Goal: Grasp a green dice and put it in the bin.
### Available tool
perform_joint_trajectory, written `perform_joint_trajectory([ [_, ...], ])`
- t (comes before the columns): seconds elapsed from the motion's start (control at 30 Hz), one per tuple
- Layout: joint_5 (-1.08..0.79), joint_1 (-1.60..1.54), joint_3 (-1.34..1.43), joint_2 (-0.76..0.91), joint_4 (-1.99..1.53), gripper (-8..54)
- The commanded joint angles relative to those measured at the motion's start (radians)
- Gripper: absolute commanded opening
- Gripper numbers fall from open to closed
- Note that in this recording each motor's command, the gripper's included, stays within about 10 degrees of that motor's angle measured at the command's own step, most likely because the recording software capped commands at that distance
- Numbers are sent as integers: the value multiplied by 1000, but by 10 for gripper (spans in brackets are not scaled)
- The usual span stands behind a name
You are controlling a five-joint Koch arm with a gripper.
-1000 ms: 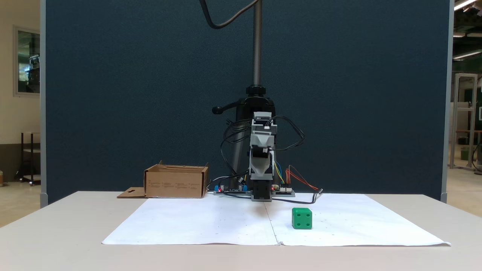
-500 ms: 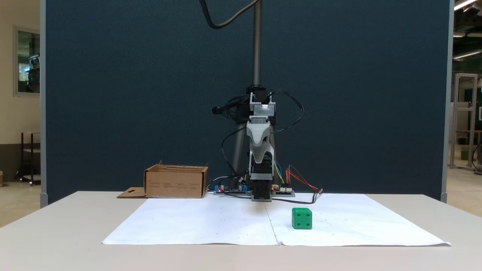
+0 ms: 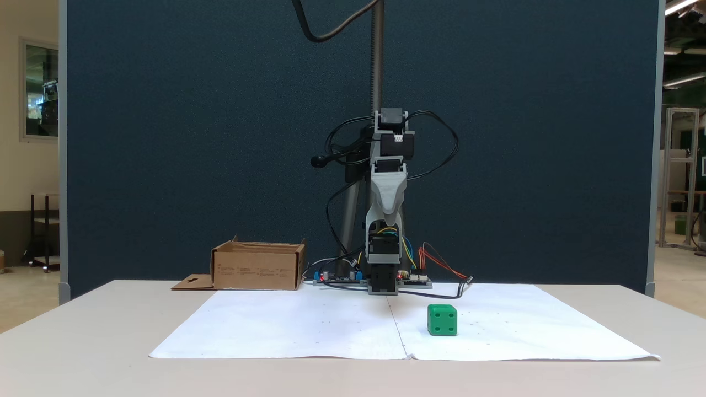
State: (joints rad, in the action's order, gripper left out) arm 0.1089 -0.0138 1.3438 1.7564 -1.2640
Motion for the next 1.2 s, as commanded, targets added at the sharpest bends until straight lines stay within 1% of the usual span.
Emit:
perform_joint_trajectory([
  [0.0, 117, -32, -57, 15, -69, 431],
  [0.17, 181, -92, -120, 3, -60, 432],
  [0.3, 255, -121, -163, -52, -51, 433],
  [0.5, 261, -181, -176, -127, -14, 432],
  [0.83, 345, -230, -176, -206, 15, 432],
  [0.93, 360, -235, -175, -252, 17, 433],
  [1.17, 357, -236, -95, -255, 95, 446],
])
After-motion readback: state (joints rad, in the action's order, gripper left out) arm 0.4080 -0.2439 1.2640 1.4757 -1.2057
